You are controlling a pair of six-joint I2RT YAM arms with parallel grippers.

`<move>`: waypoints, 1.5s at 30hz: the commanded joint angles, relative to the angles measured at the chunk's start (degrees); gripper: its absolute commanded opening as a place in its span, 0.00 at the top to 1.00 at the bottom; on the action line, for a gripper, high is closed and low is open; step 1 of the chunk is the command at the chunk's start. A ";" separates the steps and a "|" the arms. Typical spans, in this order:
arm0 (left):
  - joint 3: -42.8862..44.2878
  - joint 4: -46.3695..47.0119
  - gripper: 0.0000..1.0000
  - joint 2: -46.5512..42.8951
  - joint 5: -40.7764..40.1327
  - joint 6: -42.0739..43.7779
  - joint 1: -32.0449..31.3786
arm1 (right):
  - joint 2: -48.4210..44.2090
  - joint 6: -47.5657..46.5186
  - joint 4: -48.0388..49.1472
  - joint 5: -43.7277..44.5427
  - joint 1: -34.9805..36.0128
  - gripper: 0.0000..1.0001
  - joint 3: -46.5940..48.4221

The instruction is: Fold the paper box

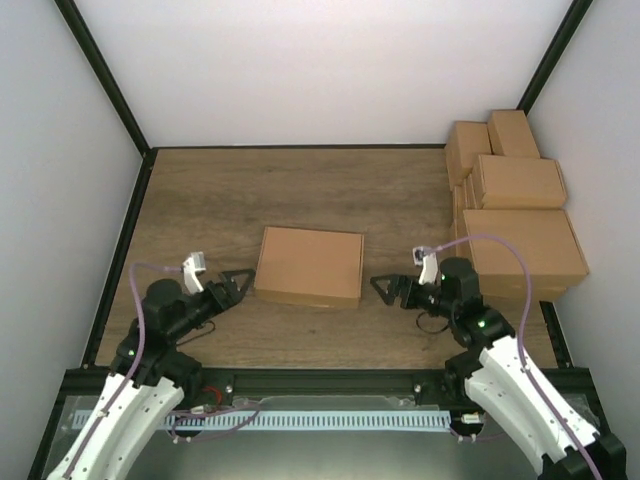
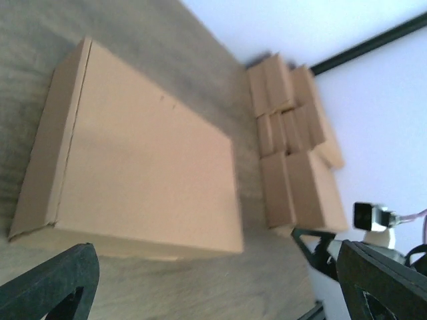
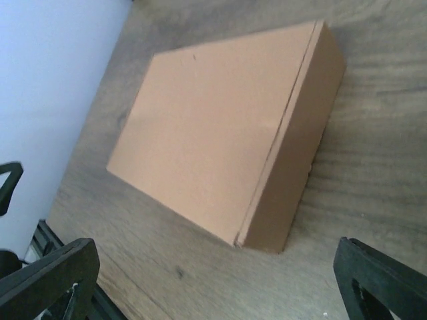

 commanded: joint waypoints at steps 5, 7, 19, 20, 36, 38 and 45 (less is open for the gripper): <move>1.35 1.03 0.00 10.00 -1.65 -2.19 -0.05 | 16.69 -2.18 -1.84 3.61 0.27 0.00 13.21; 3.67 1.06 0.00 14.89 -2.47 2.98 0.04 | 20.39 -3.39 -2.16 3.50 0.27 0.00 14.65; 6.61 9.81 0.00 40.29 0.25 19.43 0.76 | 30.69 -1.96 4.19 -2.91 0.31 0.00 10.80; 6.86 10.42 0.00 41.12 0.03 19.99 0.74 | 31.04 -1.52 5.18 -3.65 0.28 0.00 10.00; 6.55 21.22 0.30 54.63 7.77 19.19 8.43 | 38.38 -0.56 12.66 -7.03 0.26 0.00 6.91; 5.47 24.38 0.35 56.28 11.75 19.27 8.91 | 38.58 -0.87 13.03 -7.83 0.25 0.00 6.91; 1.41 35.30 0.45 60.62 19.42 16.57 9.26 | 38.11 -1.56 14.46 -9.80 0.27 0.00 6.81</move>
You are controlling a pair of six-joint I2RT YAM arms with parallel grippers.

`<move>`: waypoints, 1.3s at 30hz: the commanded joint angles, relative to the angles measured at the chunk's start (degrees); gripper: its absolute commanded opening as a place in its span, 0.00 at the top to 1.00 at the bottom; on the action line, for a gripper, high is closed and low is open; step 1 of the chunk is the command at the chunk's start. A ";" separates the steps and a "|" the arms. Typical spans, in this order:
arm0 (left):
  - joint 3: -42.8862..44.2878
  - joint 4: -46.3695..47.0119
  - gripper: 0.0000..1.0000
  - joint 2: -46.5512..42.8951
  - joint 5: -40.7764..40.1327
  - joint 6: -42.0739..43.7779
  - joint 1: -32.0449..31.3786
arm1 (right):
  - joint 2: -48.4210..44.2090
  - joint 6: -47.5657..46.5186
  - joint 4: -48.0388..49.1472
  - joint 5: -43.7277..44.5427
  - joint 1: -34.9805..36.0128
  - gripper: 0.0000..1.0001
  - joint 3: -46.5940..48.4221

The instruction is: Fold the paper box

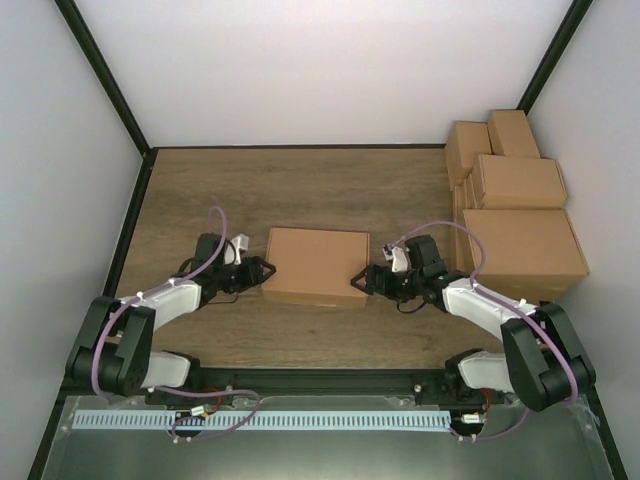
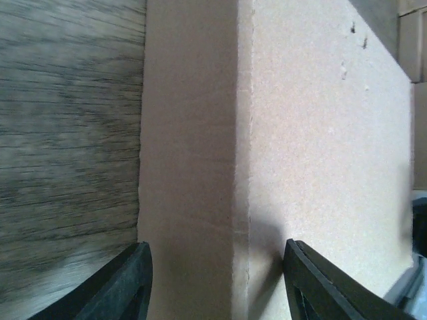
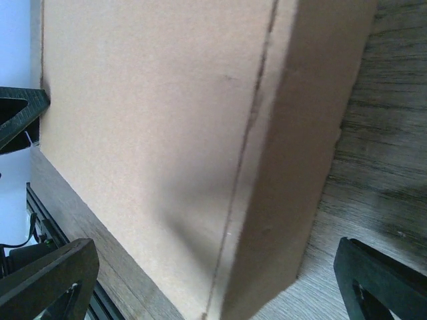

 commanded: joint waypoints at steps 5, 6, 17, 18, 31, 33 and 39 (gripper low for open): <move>-3.35 9.30 0.50 2.98 10.95 -2.70 0.13 | -1.51 -1.54 0.02 2.78 0.19 0.01 1.16; -3.52 8.90 0.50 2.23 10.97 -2.73 0.13 | -1.24 -1.80 -0.48 3.69 -0.08 0.02 1.48; -5.77 3.48 0.15 -9.15 6.64 -3.91 0.04 | 5.06 -2.09 9.80 -8.27 -6.17 0.43 -1.11; -5.96 3.01 0.10 -10.57 5.42 -4.21 0.11 | 5.70 -2.06 10.40 -8.95 -6.66 0.46 -1.24; -7.81 6.68 0.02 -9.15 12.07 -5.31 5.90 | 7.26 -1.13 16.20 -14.40 -10.84 0.65 -5.62; -7.80 7.79 0.02 -7.70 14.12 -5.43 6.55 | 7.23 -1.28 17.48 -16.47 -12.36 0.68 -6.81; -7.89 11.98 0.02 -2.10 18.40 -6.34 7.18 | 8.88 -3.42 18.96 -21.98 -19.61 0.78 -9.69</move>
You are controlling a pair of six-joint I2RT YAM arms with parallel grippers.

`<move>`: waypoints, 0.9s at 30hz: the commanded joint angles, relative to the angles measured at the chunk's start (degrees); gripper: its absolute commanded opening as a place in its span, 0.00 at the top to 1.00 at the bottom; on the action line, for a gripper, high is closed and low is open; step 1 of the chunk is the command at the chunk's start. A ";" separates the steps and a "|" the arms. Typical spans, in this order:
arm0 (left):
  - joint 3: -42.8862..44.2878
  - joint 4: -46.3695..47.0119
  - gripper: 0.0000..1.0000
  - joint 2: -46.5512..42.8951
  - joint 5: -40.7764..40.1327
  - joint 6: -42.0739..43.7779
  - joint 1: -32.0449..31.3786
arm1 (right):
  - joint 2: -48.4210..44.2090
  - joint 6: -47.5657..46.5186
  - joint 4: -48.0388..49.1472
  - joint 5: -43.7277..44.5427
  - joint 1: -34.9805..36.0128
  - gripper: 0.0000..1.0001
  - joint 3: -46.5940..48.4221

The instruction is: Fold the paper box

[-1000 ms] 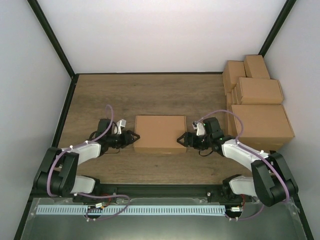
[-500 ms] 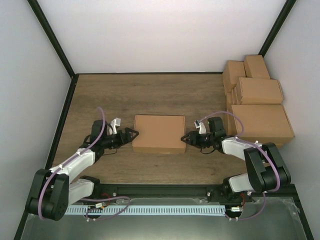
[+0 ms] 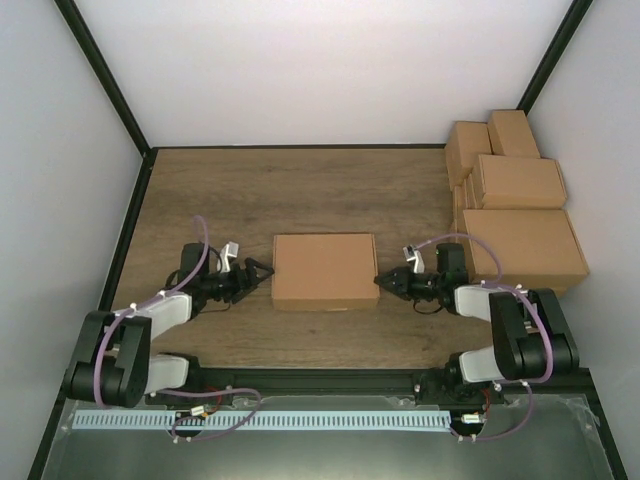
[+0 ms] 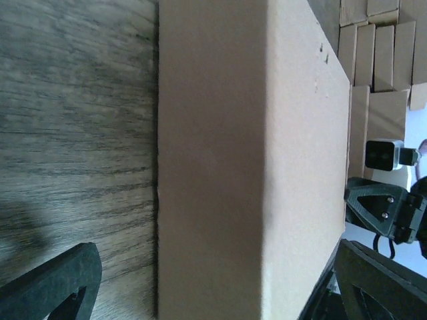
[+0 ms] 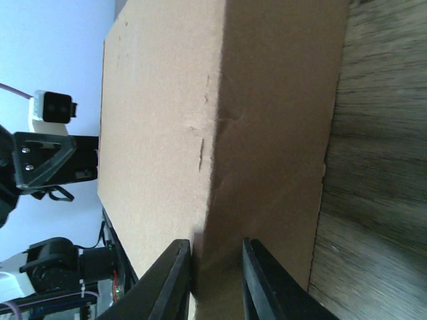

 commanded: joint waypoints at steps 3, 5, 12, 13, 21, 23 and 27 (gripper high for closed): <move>-0.83 8.42 0.00 5.91 6.85 -2.05 0.41 | 2.96 -1.68 1.57 -4.15 -5.42 0.84 -2.69; -0.91 10.16 0.00 8.30 7.62 -2.83 0.09 | 4.28 -1.82 1.74 -4.12 -5.49 0.86 -2.51; -1.48 18.72 0.00 12.37 8.01 -8.09 -4.09 | 5.30 -2.02 1.52 -3.93 -5.57 0.86 -2.02; -1.41 19.99 0.00 12.70 7.85 -9.00 -5.06 | 5.20 -1.96 1.37 -3.74 -5.57 0.86 -2.02; -0.15 28.80 0.17 16.11 7.05 -15.37 -10.32 | 3.48 -2.82 -0.82 -1.77 -5.61 0.86 -1.69; 1.21 25.65 0.29 14.64 6.27 -14.26 -10.39 | 1.70 -3.41 -2.75 -1.07 -5.66 0.81 -0.94; 4.03 20.38 0.41 12.00 6.03 -13.05 -10.88 | -3.80 -4.57 -8.89 0.13 -5.65 0.73 1.92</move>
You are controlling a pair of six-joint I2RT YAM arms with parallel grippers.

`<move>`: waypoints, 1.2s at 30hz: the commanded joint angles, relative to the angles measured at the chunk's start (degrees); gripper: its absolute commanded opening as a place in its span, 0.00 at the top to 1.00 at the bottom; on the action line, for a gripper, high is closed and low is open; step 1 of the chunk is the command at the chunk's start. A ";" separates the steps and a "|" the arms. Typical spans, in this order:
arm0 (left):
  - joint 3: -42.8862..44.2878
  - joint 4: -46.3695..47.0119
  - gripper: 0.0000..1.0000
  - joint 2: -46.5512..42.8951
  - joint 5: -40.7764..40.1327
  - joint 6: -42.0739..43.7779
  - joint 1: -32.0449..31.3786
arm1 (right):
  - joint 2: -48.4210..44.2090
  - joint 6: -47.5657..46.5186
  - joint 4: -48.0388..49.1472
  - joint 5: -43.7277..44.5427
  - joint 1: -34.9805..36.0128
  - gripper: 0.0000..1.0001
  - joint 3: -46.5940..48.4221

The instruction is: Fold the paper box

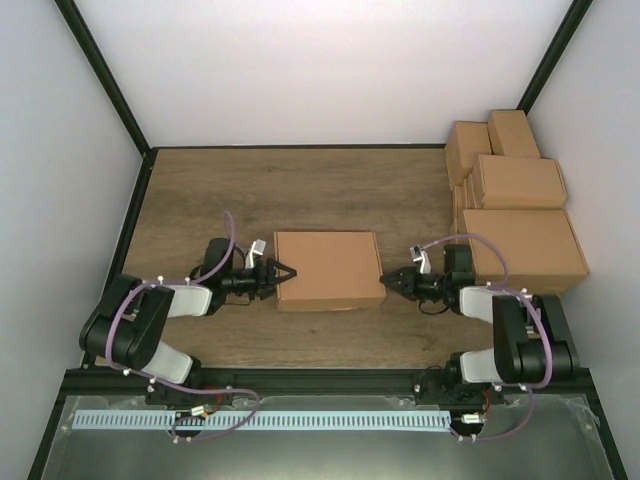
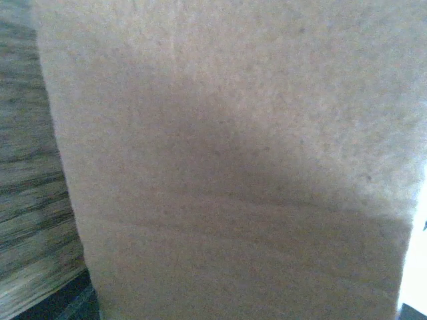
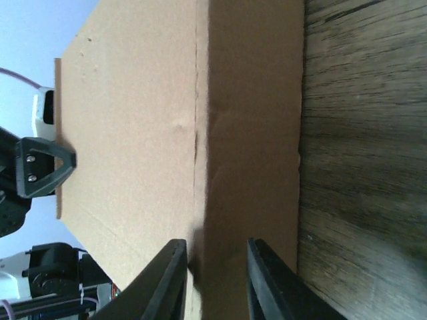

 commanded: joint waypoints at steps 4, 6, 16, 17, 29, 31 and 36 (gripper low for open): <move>3.87 -1.98 0.46 -4.48 -1.75 -0.55 -1.62 | -11.28 -3.28 -17.03 8.50 -0.34 0.57 7.10; 4.12 -1.97 0.49 -5.22 -2.50 -1.50 -2.52 | -14.80 -3.42 -21.81 10.85 -0.34 0.49 9.62; 6.75 -1.96 0.54 -11.61 -10.67 -8.42 -10.40 | -24.34 -2.33 -35.19 21.40 -0.27 0.18 25.38; 7.00 -1.70 0.55 -12.27 -12.43 -9.32 -11.29 | -24.89 -2.03 -35.76 22.45 -0.27 0.15 27.33; 23.90 2.65 0.55 -2.99 -26.86 -19.10 -30.28 | -24.44 6.90 -36.65 16.94 3.83 0.10 57.05; 28.37 2.67 0.55 0.25 -29.63 -20.00 -33.26 | -24.96 9.44 -34.75 16.36 3.86 0.08 61.01; 39.24 1.66 0.55 9.46 -35.74 -22.37 -40.33 | -27.24 14.38 -29.12 21.19 3.91 0.06 65.42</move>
